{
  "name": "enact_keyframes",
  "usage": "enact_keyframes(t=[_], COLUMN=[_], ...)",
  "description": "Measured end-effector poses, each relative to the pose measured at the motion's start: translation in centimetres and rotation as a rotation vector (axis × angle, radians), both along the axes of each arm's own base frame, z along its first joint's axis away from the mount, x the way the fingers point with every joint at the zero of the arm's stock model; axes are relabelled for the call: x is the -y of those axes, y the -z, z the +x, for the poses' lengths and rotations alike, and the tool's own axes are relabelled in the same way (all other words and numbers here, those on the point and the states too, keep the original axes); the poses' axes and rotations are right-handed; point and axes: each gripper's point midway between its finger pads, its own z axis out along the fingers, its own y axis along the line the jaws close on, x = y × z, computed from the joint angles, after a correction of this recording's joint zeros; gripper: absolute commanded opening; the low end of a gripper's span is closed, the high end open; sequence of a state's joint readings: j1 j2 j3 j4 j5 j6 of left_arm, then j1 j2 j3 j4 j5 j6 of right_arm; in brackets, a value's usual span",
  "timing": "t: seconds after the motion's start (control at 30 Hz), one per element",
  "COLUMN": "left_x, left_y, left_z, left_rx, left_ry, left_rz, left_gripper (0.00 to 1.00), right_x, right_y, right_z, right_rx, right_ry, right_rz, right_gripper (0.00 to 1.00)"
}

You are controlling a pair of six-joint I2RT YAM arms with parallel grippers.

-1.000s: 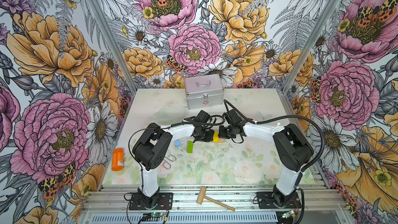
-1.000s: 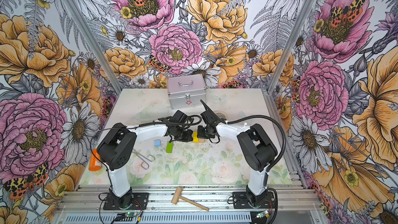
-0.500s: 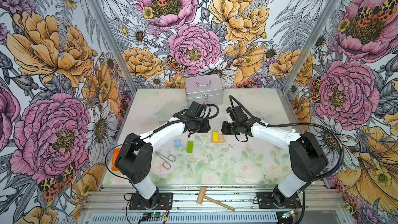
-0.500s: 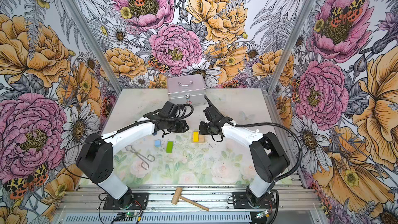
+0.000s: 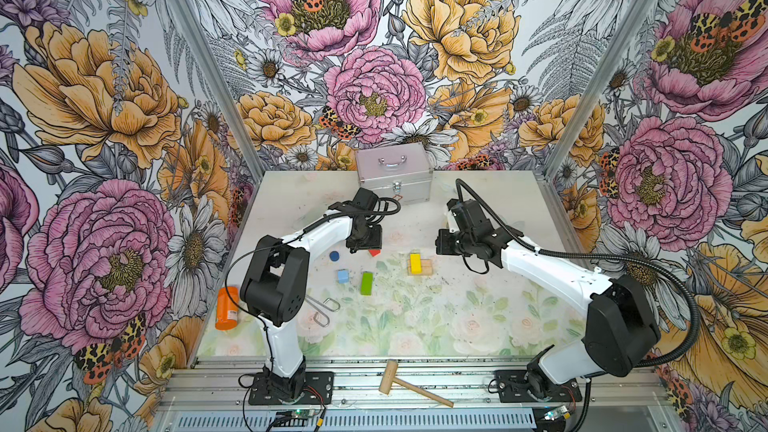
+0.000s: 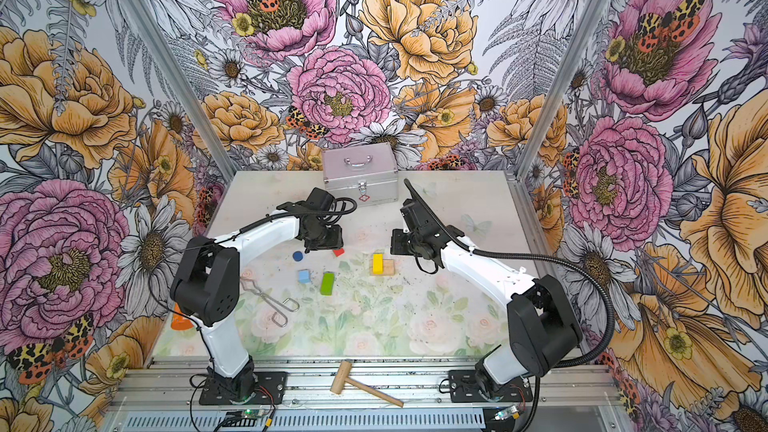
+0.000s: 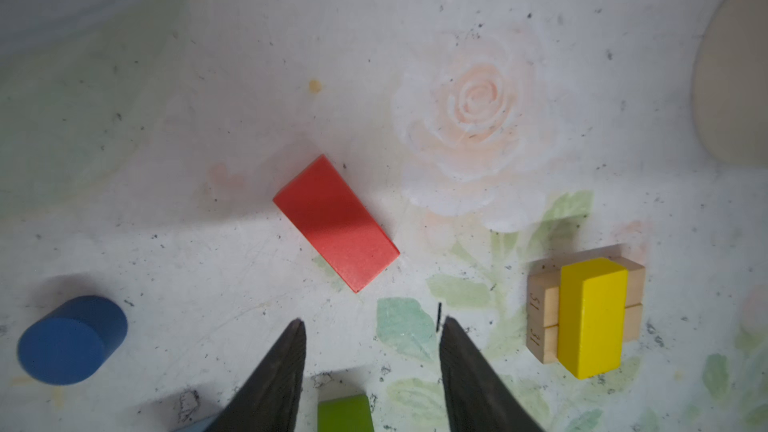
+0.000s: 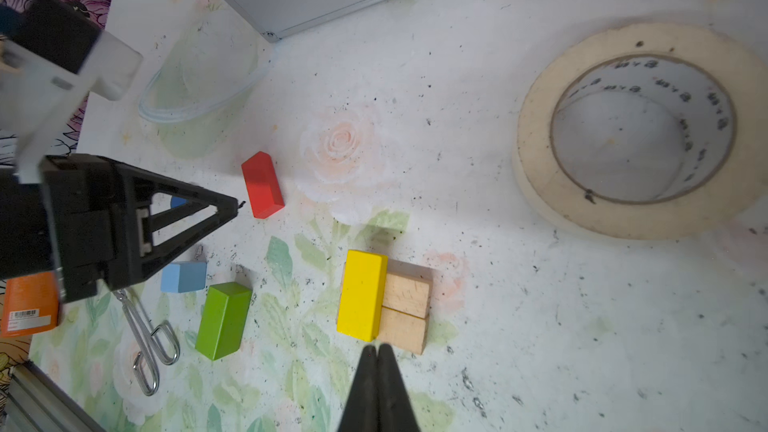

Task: Build the wood block tower
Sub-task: 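Move the left gripper down onto the red block while the right arm draws back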

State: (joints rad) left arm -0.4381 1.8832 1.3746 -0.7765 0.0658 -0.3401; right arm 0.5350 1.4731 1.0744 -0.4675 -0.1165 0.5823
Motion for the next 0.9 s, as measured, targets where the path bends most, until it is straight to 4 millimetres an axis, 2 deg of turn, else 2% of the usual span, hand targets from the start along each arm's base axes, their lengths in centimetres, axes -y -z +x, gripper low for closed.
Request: enact_keyframes(t=[0.1, 0.23, 0.47, 0.7, 0.9], left_x=[0.0, -0.2, -0.7, -0.6, -0.4], left_y=[1.1, 1.6, 2.3, 3.0, 3.5], left_z=[0.3, 0.7, 0.9, 2.0, 2.7], left_rx=[-0.031, -0.039, -0.053, -0.055, -0.056], left_ry=[-0.002, -0.009, -0.019, -0.042, -0.053], left_rz=[0.023, 0.047, 0.086, 0.099, 0.100], left_gripper=[0.54, 0.55, 0.57, 0.58, 0.55], right_x=[0.7, 1.7, 2.4, 2.7, 3.3], right_y=[-0.8, -1.1, -0.2, -0.1, 0.3], right_z=[-0.3, -0.4, -0.8, -0.7, -0.9], right_rx=[0.021, 0.033, 0.011, 0.012, 0.004], right_ry=[0.014, 0.036, 0.048, 0.049, 0.060], right_rz=[0.004, 0.005, -0.008, -0.013, -0.017], right_gripper=[0.01, 0.01, 0.01, 0.01, 0.01])
